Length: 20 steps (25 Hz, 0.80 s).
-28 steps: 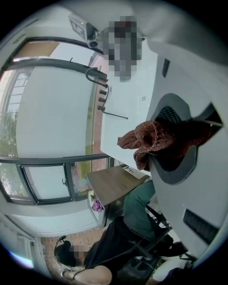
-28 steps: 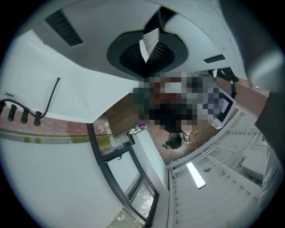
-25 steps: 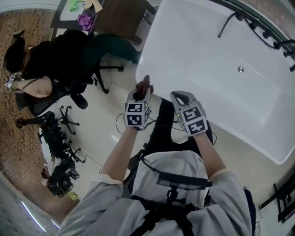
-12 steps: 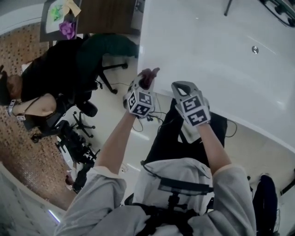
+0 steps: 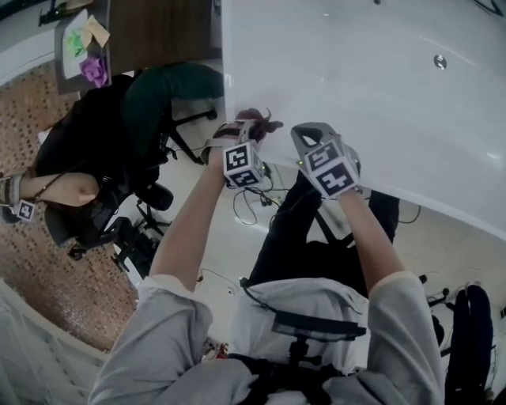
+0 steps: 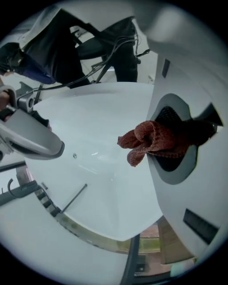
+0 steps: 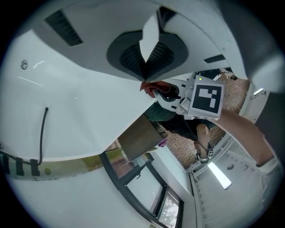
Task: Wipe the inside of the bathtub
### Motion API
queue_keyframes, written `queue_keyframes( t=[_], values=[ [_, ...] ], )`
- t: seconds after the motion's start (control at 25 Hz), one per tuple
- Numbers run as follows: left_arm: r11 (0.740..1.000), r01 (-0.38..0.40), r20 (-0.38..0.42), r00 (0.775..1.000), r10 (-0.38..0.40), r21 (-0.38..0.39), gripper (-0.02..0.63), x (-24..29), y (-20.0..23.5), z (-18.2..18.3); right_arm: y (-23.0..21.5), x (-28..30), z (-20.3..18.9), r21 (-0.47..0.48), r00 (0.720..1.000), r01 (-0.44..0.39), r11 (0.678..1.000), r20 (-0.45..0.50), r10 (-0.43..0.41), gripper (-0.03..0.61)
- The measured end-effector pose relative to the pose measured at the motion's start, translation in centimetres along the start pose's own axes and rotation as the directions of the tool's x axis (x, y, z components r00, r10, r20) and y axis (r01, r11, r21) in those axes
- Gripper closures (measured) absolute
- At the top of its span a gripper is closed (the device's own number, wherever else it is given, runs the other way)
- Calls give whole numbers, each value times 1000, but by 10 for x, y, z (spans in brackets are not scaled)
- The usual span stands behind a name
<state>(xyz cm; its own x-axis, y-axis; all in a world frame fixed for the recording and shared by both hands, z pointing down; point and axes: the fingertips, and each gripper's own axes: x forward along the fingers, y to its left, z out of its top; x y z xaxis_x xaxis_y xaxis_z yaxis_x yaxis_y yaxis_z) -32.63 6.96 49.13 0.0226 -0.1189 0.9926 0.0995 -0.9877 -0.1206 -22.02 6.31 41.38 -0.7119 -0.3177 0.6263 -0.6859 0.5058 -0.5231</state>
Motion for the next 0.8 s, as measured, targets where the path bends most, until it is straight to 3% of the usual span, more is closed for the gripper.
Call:
queue_keyframes(
  t=[0.12,0.28,0.52,0.8],
  values=[
    [994,83,-16,996,-82,64,529,12,3,6,-6,6,-4,6,1000,-7,1000,-3,7,569],
    [975,202,-59,979,-197,95,529,32,-4,0,-12,12,-12,15,1000,-3,1000,-14,3,569],
    [949,315,-136,941,-311,8,531,57,-11,-14,-31,20,-19,32,1000,20,999,-25,-19,569],
    [934,348,-317,880,-354,-75,531,75,-15,-36,-47,29,-18,55,999,41,998,-29,-40,569]
  ],
)
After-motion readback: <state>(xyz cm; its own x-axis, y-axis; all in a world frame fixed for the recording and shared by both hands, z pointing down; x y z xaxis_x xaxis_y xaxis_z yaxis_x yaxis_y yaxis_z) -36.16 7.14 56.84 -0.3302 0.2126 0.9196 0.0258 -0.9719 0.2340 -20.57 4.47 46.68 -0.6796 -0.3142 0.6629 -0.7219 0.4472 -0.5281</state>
